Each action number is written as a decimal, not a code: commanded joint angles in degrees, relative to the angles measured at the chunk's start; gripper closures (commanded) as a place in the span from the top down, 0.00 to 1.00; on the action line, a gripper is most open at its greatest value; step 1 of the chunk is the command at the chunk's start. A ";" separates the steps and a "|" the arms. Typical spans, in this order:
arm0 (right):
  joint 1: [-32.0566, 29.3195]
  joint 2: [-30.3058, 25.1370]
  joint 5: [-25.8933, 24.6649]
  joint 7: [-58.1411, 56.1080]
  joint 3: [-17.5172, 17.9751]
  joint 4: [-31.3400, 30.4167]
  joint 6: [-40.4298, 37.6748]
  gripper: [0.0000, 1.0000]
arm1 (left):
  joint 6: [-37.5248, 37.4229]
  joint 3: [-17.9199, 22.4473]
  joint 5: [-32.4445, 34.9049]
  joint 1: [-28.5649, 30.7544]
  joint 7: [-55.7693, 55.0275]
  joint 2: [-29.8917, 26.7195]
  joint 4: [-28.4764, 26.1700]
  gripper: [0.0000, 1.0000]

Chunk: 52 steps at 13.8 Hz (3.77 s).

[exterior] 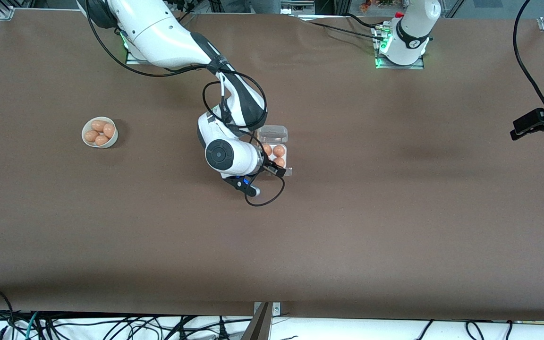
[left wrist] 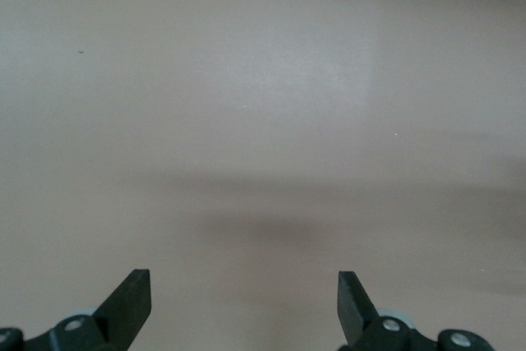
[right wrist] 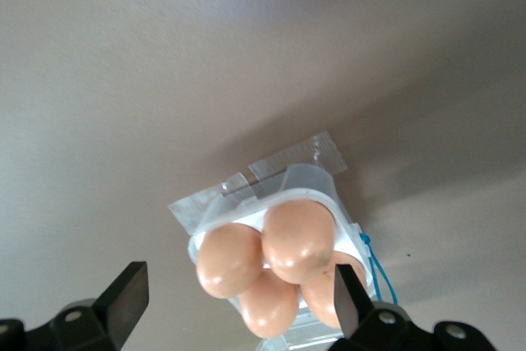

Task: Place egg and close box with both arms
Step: 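Open the right gripper and withdraw while the left gripper reaches the box, then fold the clear lid shut with the left gripper while the right gripper returns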

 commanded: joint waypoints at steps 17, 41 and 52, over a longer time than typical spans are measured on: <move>-12.27 -20.28 -7.57 -40.33 -17.36 -6.83 -17.35 1.00 | -7.05 -0.22 -22.70 -24.87 -16.24 13.50 1.36 0.08; -37.78 -51.16 -24.49 -48.90 1.02 -27.25 -17.70 1.00 | 8.15 -0.05 -33.27 -45.89 -36.11 34.33 4.00 0.06; -37.78 -51.16 -24.49 -49.26 0.94 -27.34 -17.79 1.00 | 15.35 0.57 -32.65 -45.36 -35.94 35.39 4.00 0.04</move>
